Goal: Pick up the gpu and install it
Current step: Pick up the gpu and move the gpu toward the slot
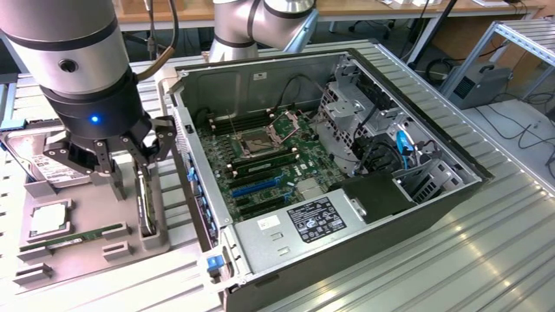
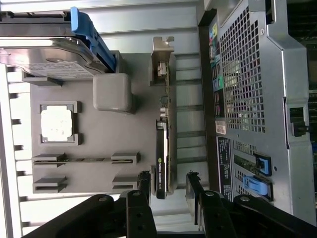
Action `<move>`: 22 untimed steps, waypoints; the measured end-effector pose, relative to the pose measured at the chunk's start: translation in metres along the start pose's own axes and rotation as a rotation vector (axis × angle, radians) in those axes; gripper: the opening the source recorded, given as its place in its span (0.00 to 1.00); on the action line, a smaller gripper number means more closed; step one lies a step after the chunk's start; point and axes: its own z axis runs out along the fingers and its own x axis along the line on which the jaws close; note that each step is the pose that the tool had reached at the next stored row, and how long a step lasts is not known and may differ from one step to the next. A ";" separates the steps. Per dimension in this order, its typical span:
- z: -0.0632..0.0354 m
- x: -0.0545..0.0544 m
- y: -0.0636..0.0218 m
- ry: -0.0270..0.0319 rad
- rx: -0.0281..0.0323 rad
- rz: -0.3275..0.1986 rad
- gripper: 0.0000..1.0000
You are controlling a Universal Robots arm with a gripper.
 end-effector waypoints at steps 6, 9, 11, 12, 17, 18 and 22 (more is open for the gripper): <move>0.0020 0.000 -0.0001 0.0000 0.0000 0.000 0.42; 0.0029 0.000 -0.0001 0.0000 0.0000 0.000 0.42; 0.0035 0.000 -0.0002 0.0000 0.0000 0.000 0.42; 0.0038 0.000 -0.0002 0.0000 0.0000 0.000 0.42; 0.0053 0.000 -0.0003 0.0000 0.0000 0.000 0.42; 0.0055 0.000 -0.0003 0.0000 0.0000 0.000 0.42; 0.0068 0.000 -0.0003 0.0000 0.0000 0.000 0.42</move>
